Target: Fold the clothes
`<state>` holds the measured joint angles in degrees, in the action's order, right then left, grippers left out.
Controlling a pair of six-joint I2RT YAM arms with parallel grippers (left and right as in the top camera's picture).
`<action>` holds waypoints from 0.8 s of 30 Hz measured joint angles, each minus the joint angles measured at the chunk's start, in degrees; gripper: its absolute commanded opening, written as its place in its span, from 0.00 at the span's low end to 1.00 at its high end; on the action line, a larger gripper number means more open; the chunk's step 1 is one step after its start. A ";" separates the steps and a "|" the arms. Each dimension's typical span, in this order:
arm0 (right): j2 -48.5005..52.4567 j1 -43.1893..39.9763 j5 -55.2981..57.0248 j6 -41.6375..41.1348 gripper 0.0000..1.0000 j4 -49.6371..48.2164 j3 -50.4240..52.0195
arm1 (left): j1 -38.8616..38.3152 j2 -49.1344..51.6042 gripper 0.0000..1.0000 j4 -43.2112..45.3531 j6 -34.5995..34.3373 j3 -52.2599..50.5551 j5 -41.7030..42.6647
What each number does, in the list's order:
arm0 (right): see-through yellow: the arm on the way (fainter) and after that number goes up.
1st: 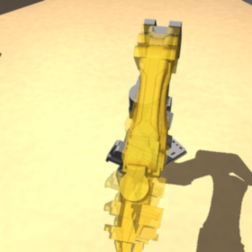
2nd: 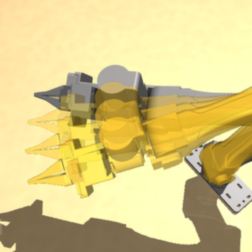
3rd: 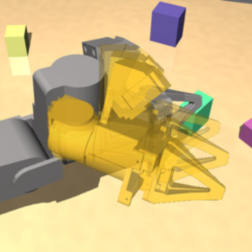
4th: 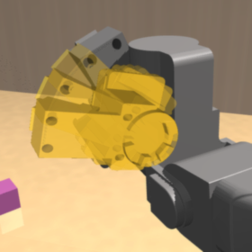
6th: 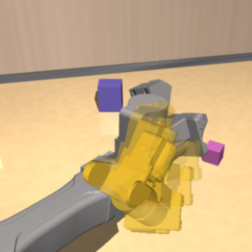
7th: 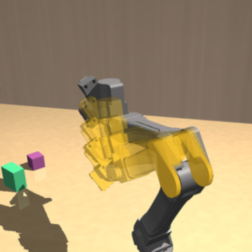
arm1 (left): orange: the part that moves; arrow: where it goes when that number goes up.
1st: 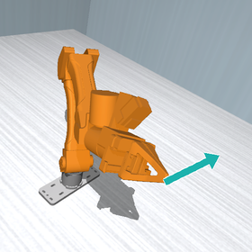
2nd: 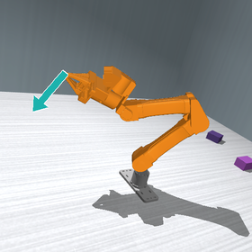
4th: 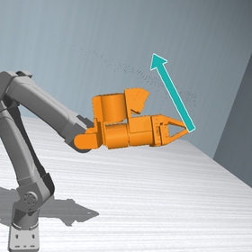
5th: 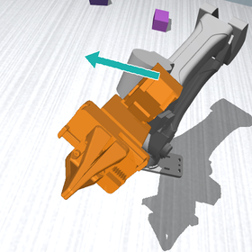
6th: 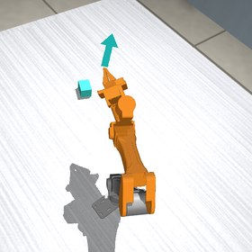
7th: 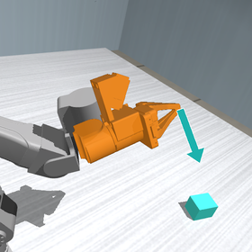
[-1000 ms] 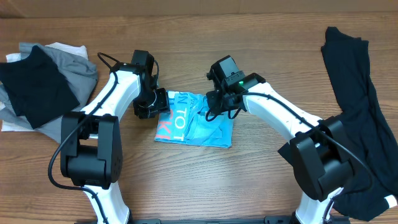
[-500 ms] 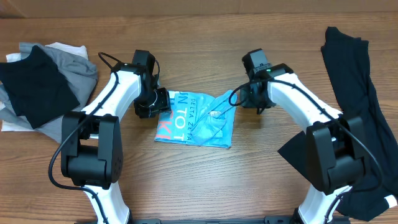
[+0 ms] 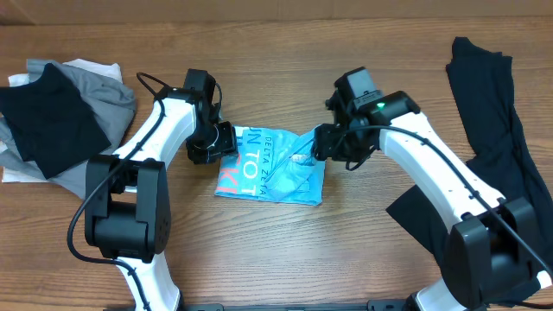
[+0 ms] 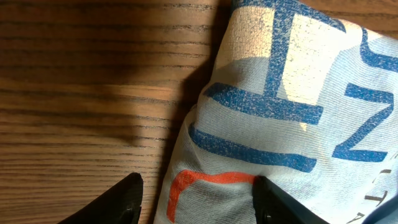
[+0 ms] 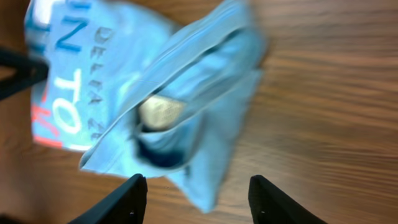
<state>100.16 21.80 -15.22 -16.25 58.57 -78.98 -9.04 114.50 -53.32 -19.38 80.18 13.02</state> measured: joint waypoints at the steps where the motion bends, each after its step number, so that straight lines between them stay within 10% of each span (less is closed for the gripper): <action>1: 0.09 1.38 -0.98 -1.01 0.58 -0.07 0.31 | 0.00 0.00 0.60 0.00 0.00 0.00 0.00; 20: 5.01 6.38 -0.83 -5.99 0.39 -3.82 1.55 | 0.00 0.00 0.61 -0.26 0.02 0.00 0.00; 24: 6.05 6.38 -0.81 -6.08 0.08 -3.74 1.64 | 0.00 0.00 0.62 -0.24 0.02 0.00 0.00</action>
<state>106.21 28.18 -16.03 -22.33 54.83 -77.34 -9.04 114.50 -53.56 -19.35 80.18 13.02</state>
